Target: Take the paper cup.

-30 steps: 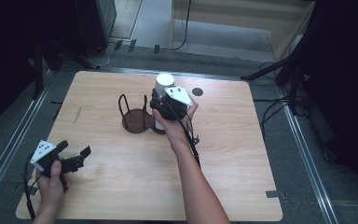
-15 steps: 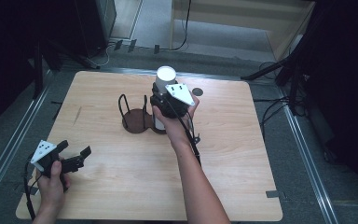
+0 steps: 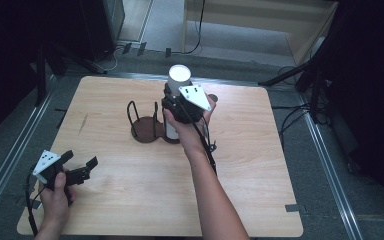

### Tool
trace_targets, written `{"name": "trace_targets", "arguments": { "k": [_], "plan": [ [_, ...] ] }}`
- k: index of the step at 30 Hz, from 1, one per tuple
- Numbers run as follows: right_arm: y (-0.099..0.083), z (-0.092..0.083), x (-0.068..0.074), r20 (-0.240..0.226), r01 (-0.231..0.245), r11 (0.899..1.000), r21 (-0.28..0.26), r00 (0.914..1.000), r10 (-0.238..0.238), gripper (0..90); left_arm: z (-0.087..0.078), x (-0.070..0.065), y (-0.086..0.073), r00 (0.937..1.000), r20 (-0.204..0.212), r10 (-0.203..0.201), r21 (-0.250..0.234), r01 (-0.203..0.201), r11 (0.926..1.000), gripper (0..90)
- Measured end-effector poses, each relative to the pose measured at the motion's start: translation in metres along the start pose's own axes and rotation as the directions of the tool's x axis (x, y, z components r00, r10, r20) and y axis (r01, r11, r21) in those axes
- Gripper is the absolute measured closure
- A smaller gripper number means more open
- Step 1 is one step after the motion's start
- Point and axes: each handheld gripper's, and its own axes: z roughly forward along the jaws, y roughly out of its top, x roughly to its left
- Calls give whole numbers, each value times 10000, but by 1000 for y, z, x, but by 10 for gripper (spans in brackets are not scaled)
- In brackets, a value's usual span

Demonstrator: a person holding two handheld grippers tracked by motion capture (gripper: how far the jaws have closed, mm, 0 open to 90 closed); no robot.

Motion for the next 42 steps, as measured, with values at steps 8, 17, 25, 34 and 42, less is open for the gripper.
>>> {"name": "trace_targets", "arguments": {
  "k": [8, 17, 25, 34, 42],
  "plan": [
    [13, -5, -1, 17, -62, 9997, -256, 10000, 62, 323, 0, 0, 0, 10000, 7, -11, 0, 11, 10000, 0],
    [18, -14, -10, 195, 58, 9995, -304, 9998, -53, 322, 0, 0, 0, 10000, -16, -32, -25, 32, 10000, 0],
    [13, -24, -26, 441, 64, 9997, -232, 9990, -54, 322, 0, 0, 0, 10000, -32, -16, -15, 16, 10000, 0],
    [0, -40, -46, 818, 300, 9995, -98, 9962, -291, 322, -1, 0, 0, 9999, -75, -92, -72, 91, 9999, 0],
    [-16, -54, -62, 1094, 229, 9997, 100, 9937, -239, 322, -2, 1, 0, 9998, -90, -155, -69, 154, 9999, 0]
  ]
}}
